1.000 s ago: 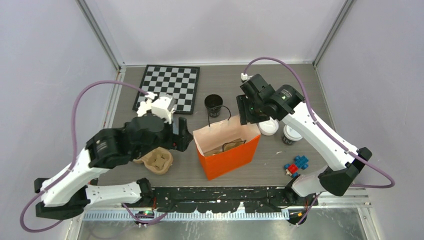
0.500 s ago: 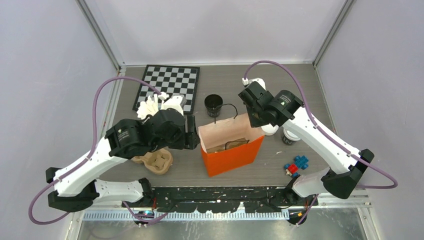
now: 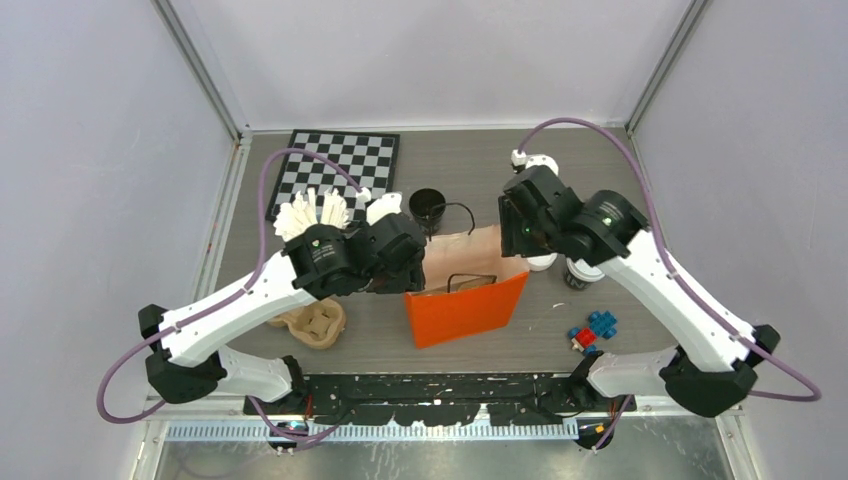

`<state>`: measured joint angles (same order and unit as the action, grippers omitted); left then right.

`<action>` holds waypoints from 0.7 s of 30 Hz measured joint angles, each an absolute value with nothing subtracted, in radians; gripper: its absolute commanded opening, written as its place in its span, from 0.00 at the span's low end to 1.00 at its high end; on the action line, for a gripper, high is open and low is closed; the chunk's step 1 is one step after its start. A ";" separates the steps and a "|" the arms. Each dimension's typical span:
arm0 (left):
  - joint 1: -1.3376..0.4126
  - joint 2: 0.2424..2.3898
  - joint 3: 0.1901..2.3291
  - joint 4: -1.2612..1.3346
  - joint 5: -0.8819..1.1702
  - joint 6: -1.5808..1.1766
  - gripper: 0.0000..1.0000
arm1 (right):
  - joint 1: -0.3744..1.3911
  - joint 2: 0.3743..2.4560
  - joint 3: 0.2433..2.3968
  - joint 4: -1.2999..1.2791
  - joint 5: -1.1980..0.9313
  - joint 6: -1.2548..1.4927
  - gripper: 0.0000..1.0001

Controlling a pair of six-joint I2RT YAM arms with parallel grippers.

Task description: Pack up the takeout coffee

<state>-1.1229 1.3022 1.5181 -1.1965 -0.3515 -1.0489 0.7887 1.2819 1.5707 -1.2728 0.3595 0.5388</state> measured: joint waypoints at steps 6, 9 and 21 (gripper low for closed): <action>-1.123 1.306 1.543 -1.202 -0.430 -1.068 0.25 | 0.789 1.154 1.618 -1.287 0.360 0.543 0.88; -1.121 1.306 1.543 -1.203 -0.457 -1.046 0.08 | 0.788 1.097 1.621 -1.287 0.376 0.539 0.89; -0.971 1.218 1.448 -1.070 -0.369 -0.733 0.16 | 0.788 1.144 1.660 -1.338 0.455 0.565 0.92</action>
<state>-0.9710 1.2182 1.4483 -1.0702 -0.3687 -0.7334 0.7883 1.1442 1.6596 -1.3384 0.4553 0.5648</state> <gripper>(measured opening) 0.028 0.919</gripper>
